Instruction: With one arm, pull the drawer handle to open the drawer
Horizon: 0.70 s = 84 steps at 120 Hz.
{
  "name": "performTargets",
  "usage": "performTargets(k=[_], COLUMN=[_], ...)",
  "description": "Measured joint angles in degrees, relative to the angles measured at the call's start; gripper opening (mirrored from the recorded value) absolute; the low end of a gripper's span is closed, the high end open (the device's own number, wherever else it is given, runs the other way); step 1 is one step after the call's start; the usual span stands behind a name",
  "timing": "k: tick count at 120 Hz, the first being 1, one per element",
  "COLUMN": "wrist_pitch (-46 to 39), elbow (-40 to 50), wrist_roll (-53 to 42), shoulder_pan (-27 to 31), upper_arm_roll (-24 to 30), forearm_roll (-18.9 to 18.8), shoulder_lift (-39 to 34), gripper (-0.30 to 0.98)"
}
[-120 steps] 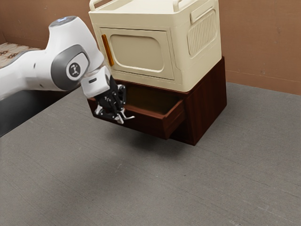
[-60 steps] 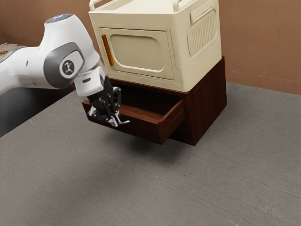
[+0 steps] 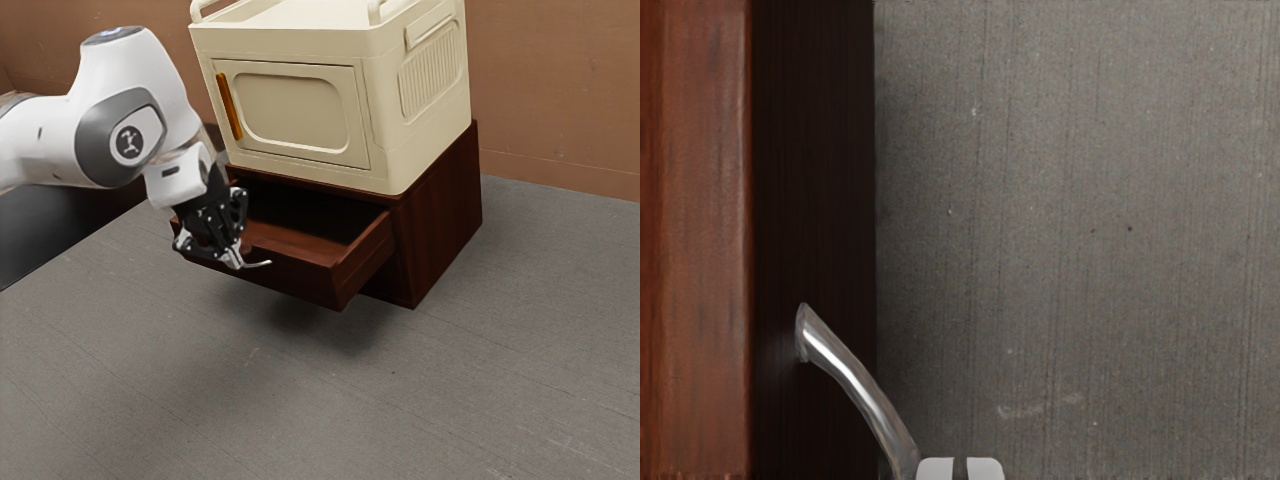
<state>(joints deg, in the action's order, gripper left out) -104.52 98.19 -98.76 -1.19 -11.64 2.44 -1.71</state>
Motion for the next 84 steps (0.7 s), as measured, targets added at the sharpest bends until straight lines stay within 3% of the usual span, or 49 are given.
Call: performTargets(k=[28,50,84], wrist_pitch=[0.3,0.8,2.2], elbow=[-0.3,-0.8,-0.7], wrist_roll=[-0.1,0.2,1.3], shoulder_pan=[5.7,4.6,4.5], upper_arm_roll=[0.2,0.3,0.6], forearm_roll=[-0.2,-0.1,-0.1], shoulder_lift=[-3.4,-5.1,-6.5], gripper=[0.23,0.48,0.63])
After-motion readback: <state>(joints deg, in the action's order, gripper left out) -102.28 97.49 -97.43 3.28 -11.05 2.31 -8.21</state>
